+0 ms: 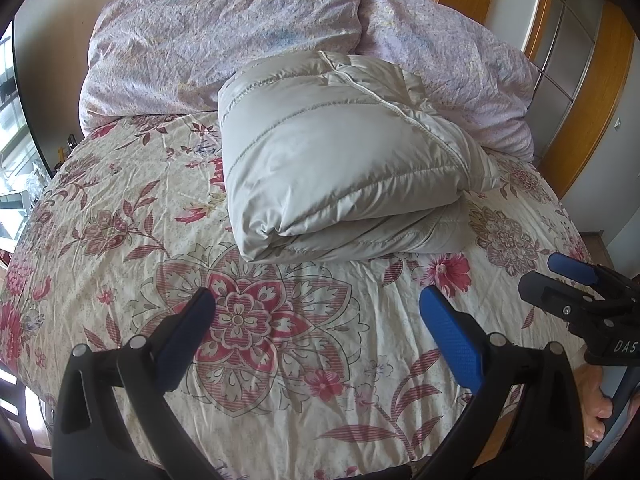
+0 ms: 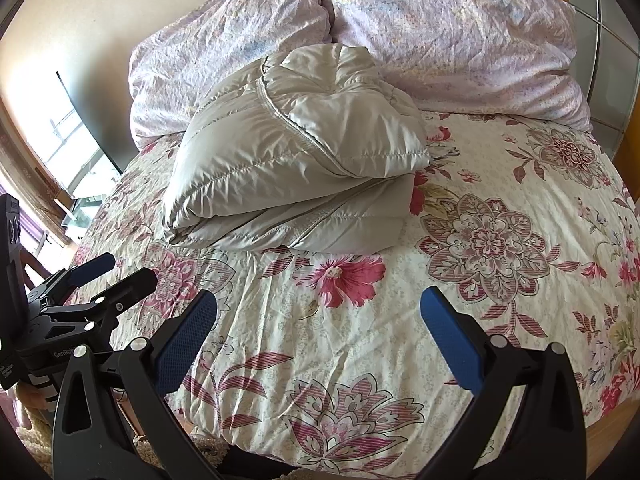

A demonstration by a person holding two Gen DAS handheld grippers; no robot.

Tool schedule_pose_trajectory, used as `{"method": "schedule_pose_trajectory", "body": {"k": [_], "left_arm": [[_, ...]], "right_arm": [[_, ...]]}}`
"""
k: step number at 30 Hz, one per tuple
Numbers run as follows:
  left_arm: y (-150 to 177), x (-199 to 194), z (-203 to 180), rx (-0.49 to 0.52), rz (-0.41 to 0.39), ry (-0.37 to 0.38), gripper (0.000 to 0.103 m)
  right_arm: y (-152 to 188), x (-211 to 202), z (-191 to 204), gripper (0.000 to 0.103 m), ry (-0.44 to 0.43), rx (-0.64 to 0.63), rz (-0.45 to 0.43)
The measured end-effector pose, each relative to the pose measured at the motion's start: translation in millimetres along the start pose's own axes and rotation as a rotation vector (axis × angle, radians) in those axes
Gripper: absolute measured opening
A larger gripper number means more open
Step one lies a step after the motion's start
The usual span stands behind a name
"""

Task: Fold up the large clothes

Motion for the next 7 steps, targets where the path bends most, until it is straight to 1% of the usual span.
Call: {"method": "schedule_pose_trajectory", "body": {"k": [7], "left_arm": [[0.0,-0.5,-0.5,0.007,0.004,0.004,0.101]], "right_arm": [[-0.2,-1.7,0.6,0.102,-0.001,-0.005,0.001]]}}
Point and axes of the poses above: each gripper's, at about its wrist camera, not at the fingertips, and x roughly the way its jaws point, z to its left, y to its underside, the point moved 7 cm from there along x, roughly the way its jaws point, and after that the axes turned 15 degrees about z, right-handed, at the moved point
